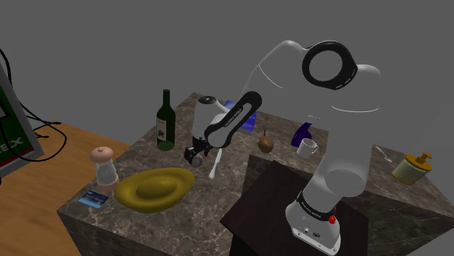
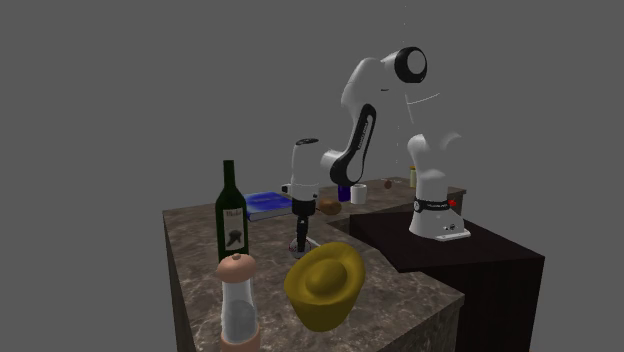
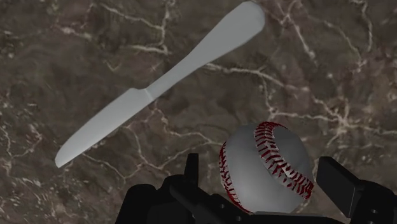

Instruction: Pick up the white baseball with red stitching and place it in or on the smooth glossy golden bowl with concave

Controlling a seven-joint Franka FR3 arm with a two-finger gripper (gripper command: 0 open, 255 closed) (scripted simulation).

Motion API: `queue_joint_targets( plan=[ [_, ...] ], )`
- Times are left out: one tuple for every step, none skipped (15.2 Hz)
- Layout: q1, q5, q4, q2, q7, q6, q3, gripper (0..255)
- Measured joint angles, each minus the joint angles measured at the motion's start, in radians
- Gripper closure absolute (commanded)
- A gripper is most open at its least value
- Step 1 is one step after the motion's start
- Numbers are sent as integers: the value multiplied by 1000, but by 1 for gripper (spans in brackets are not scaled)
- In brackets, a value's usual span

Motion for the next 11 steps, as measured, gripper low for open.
queue_joint_targets(
  plan=[
    [0,0,0,1,0,1,0,0],
    [0,0,0,1,0,1,0,0],
    [0,-1,0,1,0,2,0,0],
    [0,-1,0,1,0,2,0,255],
    [0,-1,0,1,0,2,0,255],
    [0,-1,0,1,0,2,0,255],
    [0,-1,0,1,0,2,0,255],
    [0,-1,0,1,0,2,0,255],
    [0,-1,0,1,0,2,0,255],
    [0,-1,0,1,0,1,0,255],
    [0,-1,0,1,0,1,0,255]
  ],
)
